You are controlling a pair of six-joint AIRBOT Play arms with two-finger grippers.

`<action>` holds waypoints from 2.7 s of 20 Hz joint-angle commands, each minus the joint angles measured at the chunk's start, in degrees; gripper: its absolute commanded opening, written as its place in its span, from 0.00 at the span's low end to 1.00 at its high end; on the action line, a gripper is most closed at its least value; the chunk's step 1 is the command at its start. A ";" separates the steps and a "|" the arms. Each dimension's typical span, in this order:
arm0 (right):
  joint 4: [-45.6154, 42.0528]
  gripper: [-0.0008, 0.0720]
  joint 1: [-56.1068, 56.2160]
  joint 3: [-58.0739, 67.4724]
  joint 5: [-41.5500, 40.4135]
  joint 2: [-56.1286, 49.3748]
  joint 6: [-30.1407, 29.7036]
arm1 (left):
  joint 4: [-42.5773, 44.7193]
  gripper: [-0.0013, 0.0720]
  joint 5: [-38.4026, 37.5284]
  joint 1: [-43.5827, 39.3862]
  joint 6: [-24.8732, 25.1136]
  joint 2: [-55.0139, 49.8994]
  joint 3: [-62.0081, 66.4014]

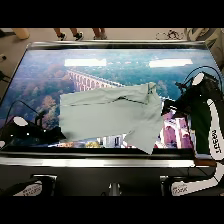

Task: Fold the shirts.

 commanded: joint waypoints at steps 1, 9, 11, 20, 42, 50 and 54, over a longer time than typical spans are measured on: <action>-3.23 0.75 -0.02 -3.72 -1.22 1.03 -0.98 | -0.17 0.18 4.90 -2.82 -1.29 -0.04 -0.76; 3.58 0.74 -0.02 -14.69 -17.73 -0.20 -4.13 | -0.17 0.05 4.24 -3.02 -0.85 3.96 -0.74; 4.94 0.58 -0.02 -14.69 -18.51 -2.21 -4.09 | -0.20 0.05 4.22 -3.02 -0.87 4.83 -0.74; 10.47 0.05 -0.02 9.49 -23.02 21.81 -10.19 | 0.59 0.05 2.10 -0.52 3.28 19.69 36.85; 0.94 0.05 0.11 23.39 1.92 23.04 -3.19 | 14.34 0.05 -14.51 -0.04 -0.98 9.51 59.43; -1.92 0.05 9.38 18.69 -25.18 -8.17 7.23 | 13.38 0.05 0.87 -3.15 0.04 -21.86 49.90; -1.20 0.05 9.29 18.69 -35.28 -11.72 8.57 | 10.73 0.05 5.90 -3.13 0.00 -31.12 58.29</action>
